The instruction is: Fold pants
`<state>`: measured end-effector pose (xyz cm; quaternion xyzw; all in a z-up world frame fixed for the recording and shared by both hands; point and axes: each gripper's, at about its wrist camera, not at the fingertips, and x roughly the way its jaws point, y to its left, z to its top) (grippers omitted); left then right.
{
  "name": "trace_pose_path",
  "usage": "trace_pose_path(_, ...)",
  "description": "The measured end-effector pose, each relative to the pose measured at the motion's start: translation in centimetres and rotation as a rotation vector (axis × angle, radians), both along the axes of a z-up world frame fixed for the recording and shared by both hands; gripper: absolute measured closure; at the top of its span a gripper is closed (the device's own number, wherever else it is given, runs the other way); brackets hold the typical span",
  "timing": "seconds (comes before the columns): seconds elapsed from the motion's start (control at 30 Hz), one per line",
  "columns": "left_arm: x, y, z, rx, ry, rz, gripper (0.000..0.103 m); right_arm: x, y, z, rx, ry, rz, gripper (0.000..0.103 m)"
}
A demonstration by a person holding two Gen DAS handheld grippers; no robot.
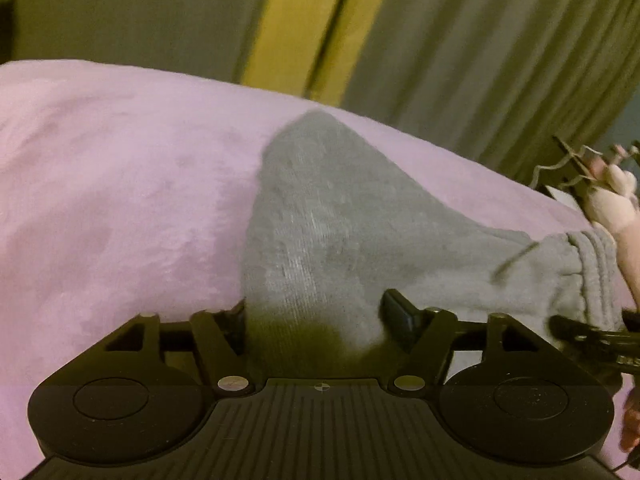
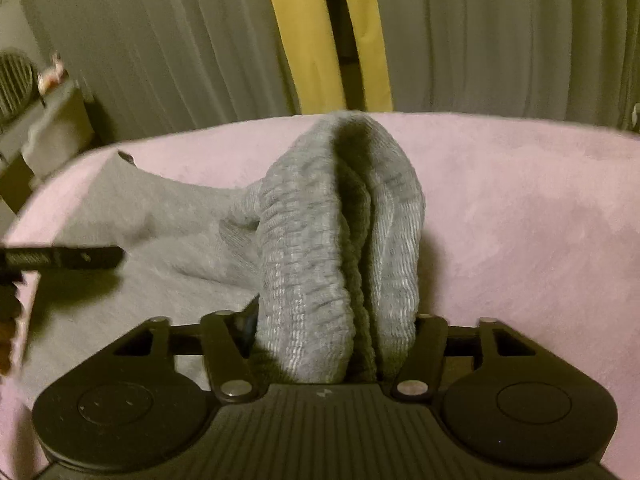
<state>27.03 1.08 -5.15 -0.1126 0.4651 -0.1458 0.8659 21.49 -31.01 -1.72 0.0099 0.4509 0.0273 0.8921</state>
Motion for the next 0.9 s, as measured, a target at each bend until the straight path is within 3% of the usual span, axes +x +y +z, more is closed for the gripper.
trace_pose_path(0.03,-0.6,0.4,0.6,0.014,-0.026,0.016,0.03,-0.4,0.5,0.7,-0.095,-0.038,-0.008,0.014)
trace_pose_path(0.1,-2.3,1.6,2.2,0.052,-0.107,0.088,0.031,-1.5,1.4,2.2,-0.23,-0.122,-0.004,0.012)
trace_pose_path(0.17,-4.3,2.9,3.6,0.045,-0.166,0.16,0.031,-2.9,2.1,3.7,-0.297,-0.188,-0.012,0.01)
trace_pose_path(0.23,-6.4,3.4,4.7,-0.024,-0.194,0.181,0.027,-4.3,2.9,5.0,-0.288,-0.233,-0.011,0.007)
trace_pose_path(0.3,-8.4,2.9,5.3,-0.103,-0.203,0.153,0.02,-5.6,3.8,5.9,-0.199,-0.268,0.005,0.007)
trace_pose_path(0.37,-9.7,1.3,5.0,-0.14,-0.198,0.109,0.015,-6.4,4.6,6.1,-0.046,-0.267,0.018,0.007)
trace_pose_path(0.5,-11.1,-1.8,2.0,-0.107,-0.087,0.0,0.015,-5.9,5.7,2.8,0.27,-0.094,0.055,0.011)
trace_pose_path(0.57,-12.1,-2.2,1.1,-0.04,-0.114,-0.031,0.017,-5.9,4.2,0.0,0.335,0.015,-0.02,0.022)
trace_pose_path(0.6,-12.6,-2.2,1.0,0.001,-0.135,-0.059,0.019,-6.4,3.2,-0.9,0.341,0.036,-0.056,0.043)
trace_pose_path(0.63,-13.2,-1.9,1.1,0.024,-0.151,-0.077,0.019,-7.0,2.0,-1.4,0.341,0.037,-0.079,0.073)
trace_pose_path(0.7,-14.1,-0.6,1.6,0.003,-0.165,-0.049,0.02,-8.6,-0.3,-1.4,0.38,0.039,-0.127,0.093)
trace_pose_path(0.8,-15.2,2.2,2.0,-0.102,-0.154,0.078,0.019,-10.5,-1.1,0.8,0.333,0.022,-0.174,0.089)
trace_pose_path(0.87,-15.5,3.2,1.5,-0.189,-0.078,0.119,0.019,-11.8,-1.0,1.7,0.315,-0.012,-0.222,0.06)
trace_pose_path(0.9,-15.6,2.9,1.3,-0.223,-0.061,0.116,0.019,-12.1,-1.2,2.0,0.323,-0.038,-0.232,0.033)
